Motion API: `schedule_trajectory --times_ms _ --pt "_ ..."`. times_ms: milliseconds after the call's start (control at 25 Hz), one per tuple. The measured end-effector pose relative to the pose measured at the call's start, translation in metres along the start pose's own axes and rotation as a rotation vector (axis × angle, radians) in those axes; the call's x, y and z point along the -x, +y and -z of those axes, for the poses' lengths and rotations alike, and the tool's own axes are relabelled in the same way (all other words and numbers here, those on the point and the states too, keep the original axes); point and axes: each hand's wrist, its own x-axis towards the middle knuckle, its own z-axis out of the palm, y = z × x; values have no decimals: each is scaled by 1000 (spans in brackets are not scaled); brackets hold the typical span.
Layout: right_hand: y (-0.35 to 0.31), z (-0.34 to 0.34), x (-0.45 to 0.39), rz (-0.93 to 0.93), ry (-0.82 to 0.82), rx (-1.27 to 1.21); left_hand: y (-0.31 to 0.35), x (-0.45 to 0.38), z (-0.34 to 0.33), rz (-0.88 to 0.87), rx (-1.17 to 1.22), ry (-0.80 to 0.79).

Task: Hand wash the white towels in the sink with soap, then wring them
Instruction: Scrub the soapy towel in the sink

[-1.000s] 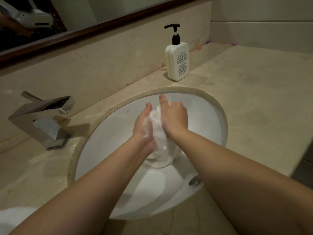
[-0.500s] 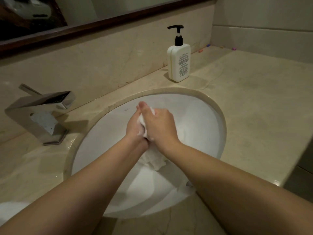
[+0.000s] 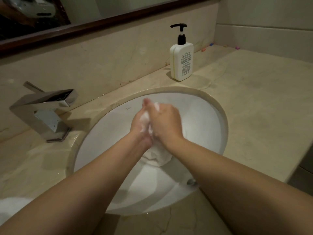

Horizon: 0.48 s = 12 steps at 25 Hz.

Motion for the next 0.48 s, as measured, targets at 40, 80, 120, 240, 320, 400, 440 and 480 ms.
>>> schedule_trajectory --times_ms 40,80,120,240,320,400,440,480 --pt "-5 -2 9 50 -46 -5 0 -4 3 -11 18 2" --pt "-5 -2 10 57 -33 -11 3 -3 3 -29 28 -5" --pt "-3 1 2 12 22 -15 5 0 2 -32 39 -35" --pt "3 10 -9 -110 89 -40 -1 1 -4 35 90 -113" --pt "-4 3 4 19 -55 -15 -6 -8 -1 -59 130 -51" --pt "-8 0 7 62 -63 34 0 -13 6 -63 211 -109" --pt "-5 4 -2 20 -7 51 5 -10 7 -42 199 -161" --pt "1 9 -13 -57 56 46 8 -10 8 12 140 -183"
